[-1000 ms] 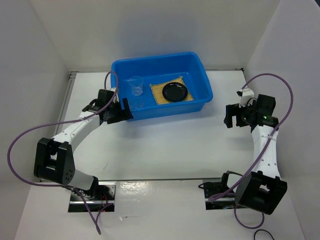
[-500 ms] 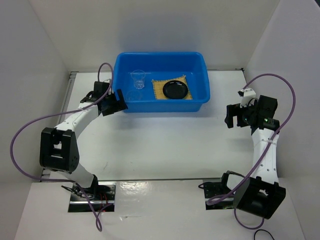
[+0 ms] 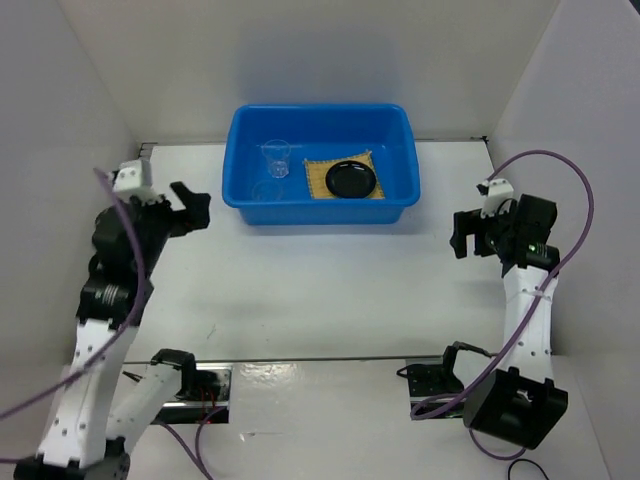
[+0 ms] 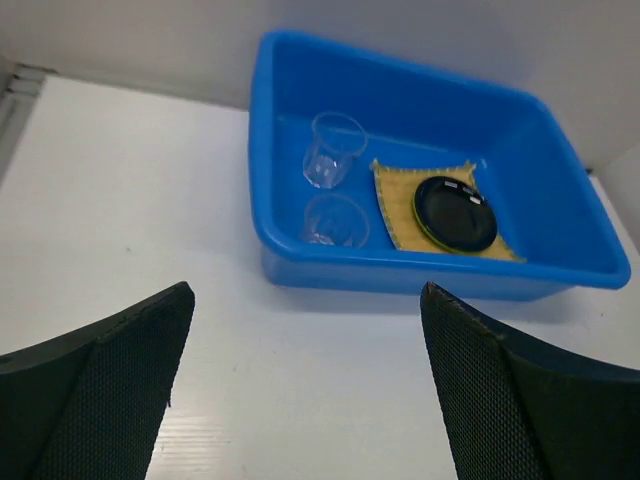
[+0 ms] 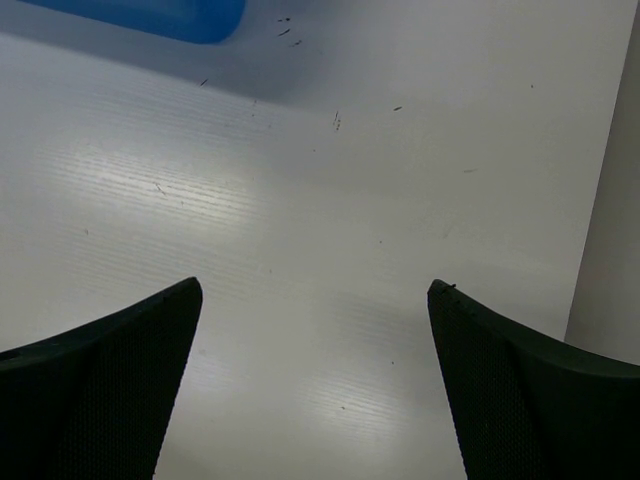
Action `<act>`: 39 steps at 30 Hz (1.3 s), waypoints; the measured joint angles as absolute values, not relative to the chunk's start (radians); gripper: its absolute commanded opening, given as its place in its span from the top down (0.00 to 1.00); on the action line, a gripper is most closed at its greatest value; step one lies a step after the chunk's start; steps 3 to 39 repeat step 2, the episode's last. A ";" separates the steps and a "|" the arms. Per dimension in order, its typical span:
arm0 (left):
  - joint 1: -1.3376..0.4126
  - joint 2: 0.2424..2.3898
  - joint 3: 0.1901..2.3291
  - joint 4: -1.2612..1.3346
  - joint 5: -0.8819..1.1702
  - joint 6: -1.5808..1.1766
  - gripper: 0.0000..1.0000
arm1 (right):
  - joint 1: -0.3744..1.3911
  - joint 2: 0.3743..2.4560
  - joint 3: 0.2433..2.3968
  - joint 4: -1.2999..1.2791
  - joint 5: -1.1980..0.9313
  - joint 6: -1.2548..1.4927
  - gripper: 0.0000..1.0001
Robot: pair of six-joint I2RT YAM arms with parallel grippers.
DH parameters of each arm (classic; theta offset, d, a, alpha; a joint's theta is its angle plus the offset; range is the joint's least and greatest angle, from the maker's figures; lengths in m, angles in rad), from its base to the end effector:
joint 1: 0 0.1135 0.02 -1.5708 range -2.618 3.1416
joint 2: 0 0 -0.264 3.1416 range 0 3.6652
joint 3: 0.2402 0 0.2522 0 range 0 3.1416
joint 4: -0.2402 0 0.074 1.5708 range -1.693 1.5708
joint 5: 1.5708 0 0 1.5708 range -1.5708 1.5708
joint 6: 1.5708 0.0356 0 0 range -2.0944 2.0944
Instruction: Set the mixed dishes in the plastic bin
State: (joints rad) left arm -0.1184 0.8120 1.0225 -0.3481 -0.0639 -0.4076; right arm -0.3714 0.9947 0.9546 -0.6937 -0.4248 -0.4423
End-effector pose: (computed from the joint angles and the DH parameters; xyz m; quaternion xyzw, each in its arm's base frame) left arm 0.1729 -0.0183 0.3999 -0.1294 0.7428 -0.1474 0.6402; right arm 0.1939 -0.0598 0.3137 -0.1173 0.8896 0.0197 0.4411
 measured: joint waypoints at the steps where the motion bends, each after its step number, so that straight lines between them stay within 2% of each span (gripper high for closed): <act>1: -0.118 0.738 1.000 -0.334 -0.078 -0.395 0.00 | -0.371 0.987 0.953 -0.694 -0.423 -0.442 0.02; 2: -0.118 0.681 0.978 -0.336 -0.098 -0.391 0.00 | -0.371 0.981 0.952 -0.694 -0.424 -0.442 0.02; 39: -0.118 0.681 0.978 -0.336 -0.098 -0.391 0.00 | -0.371 0.981 0.952 -0.694 -0.424 -0.442 0.02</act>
